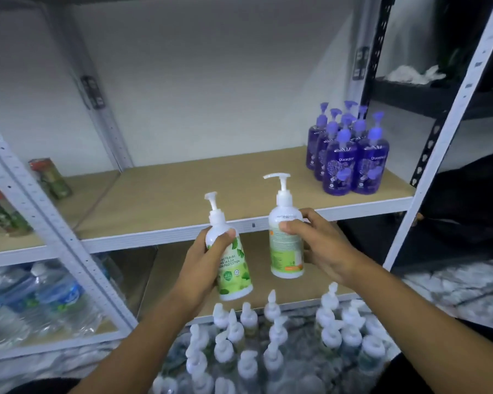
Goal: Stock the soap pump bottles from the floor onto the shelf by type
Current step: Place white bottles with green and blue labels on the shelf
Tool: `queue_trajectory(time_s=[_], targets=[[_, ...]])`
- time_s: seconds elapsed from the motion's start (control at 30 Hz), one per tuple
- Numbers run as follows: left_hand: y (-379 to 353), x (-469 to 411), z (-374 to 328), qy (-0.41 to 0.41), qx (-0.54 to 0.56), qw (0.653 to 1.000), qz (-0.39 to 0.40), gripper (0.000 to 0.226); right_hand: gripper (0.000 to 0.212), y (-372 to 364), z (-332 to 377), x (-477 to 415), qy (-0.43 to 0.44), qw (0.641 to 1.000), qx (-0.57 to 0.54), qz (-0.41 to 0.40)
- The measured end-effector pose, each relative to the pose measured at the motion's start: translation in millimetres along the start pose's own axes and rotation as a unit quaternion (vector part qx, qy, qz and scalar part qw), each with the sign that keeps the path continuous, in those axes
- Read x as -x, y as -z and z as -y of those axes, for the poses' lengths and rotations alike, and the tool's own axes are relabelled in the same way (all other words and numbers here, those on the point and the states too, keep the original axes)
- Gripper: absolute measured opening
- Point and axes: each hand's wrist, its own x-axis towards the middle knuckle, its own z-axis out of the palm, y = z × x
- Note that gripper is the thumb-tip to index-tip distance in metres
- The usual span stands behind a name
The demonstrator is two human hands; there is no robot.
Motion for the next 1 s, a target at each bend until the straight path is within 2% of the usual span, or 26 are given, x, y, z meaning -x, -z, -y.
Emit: queue_trajectory(time_s=[0.1, 0.17, 0.27, 0.4, 0.47, 0.53, 0.63, 0.73, 0.8, 0.93, 1.0], targets=[[5, 3, -3, 0.007, 0.012, 1.0, -0.025, 0.066, 0.044, -22, -4, -1, -0.013, 0.995, -0.095, 0.01], [12, 1, -1, 0.023, 0.016, 0.999, -0.024, 0.07, 0.054, -31, -6, -3, -0.018, 0.991, -0.13, 0.015], [20, -4, 6, 0.047, 0.055, 0.997, -0.013, 0.072, 0.054, -38, -10, -7, -0.033, 0.989, -0.145, 0.009], [21, -8, 7, 0.084, 0.126, 0.988, 0.009, 0.067, 0.055, -41, -17, -19, -0.035, 0.983, -0.177, 0.017], [25, -11, 5, 0.083, 0.13, 0.988, 0.019, 0.06, 0.055, -46, -18, -23, -0.052, 0.981, -0.187, 0.023], [31, -15, 6, 0.075, 0.118, 0.99, 0.031, 0.063, 0.053, -48, -19, -26, -0.063, 0.98, -0.189, 0.021], [39, -21, 11, 0.046, 0.086, 0.995, 0.032, 0.062, 0.067, -47, -23, -30, -0.077, 0.978, -0.195, 0.01], [39, -24, 12, 0.014, 0.056, 0.998, 0.016, 0.062, 0.036, -46, -21, -29, -0.056, 0.986, -0.159, -0.005], [38, -24, 11, 0.003, 0.044, 0.999, 0.008, 0.061, 0.035, -47, -20, -27, -0.032, 0.992, -0.119, -0.011], [32, -20, 10, -0.001, 0.063, 0.998, 0.005, 0.026, 0.039, -49, -20, -23, 0.0, 0.999, -0.047, -0.01], [27, -17, 9, 0.006, 0.07, 0.998, 0.009, 0.023, 0.043, -50, -19, -21, 0.009, 0.999, -0.037, -0.017]])
